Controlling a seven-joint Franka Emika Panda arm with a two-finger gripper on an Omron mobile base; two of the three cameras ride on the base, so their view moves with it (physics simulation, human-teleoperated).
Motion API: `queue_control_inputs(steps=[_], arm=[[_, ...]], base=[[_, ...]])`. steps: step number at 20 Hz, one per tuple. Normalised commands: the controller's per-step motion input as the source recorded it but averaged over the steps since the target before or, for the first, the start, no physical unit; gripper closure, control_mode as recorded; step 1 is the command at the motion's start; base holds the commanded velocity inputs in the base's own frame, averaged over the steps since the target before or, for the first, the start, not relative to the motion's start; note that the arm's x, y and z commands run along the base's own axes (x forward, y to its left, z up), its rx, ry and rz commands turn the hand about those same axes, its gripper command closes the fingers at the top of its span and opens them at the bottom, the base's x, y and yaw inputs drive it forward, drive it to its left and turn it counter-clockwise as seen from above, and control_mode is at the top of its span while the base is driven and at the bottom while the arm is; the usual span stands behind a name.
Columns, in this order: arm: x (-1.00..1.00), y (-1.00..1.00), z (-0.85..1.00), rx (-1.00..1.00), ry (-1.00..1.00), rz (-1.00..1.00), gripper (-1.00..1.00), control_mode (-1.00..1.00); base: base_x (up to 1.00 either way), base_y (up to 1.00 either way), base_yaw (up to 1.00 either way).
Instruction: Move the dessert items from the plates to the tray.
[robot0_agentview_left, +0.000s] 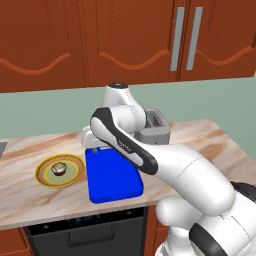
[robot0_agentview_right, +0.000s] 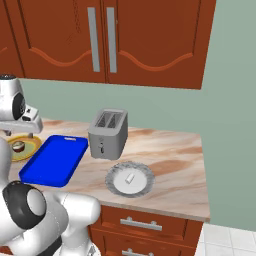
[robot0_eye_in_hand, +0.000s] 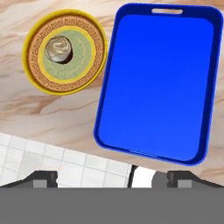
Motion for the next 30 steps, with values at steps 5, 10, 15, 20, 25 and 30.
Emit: queue_control_inputs(steps=[5, 10, 15, 20, 25, 30], arm=[[0.00, 0.67, -0.05, 0.00, 0.00, 0.03, -1.00, -1.00], [0.00, 0.17, 0.00, 0.00, 0.00, 0.01, -1.00, -1.00], [0.03, 0.04, -0.05, 0.00, 0.00, 0.00, -1.00, -1.00], [0.25, 0.28, -0.07, -0.02, 0.00, 0.00, -1.00, -1.00], [0.15, 0.39, -0.16, -0.01, 0.00, 0.00, -1.00, -1.00], [0.00, 0.08, -0.03, 0.00, 0.00, 0.00, -1.00, -1.00]], base=[[0.00, 0.00, 0.00], [0.00, 0.00, 0.00], [0.00, 0.00, 0.00], [0.00, 0.00, 0.00], [0.00, 0.00, 0.00], [0.00, 0.00, 0.00]])
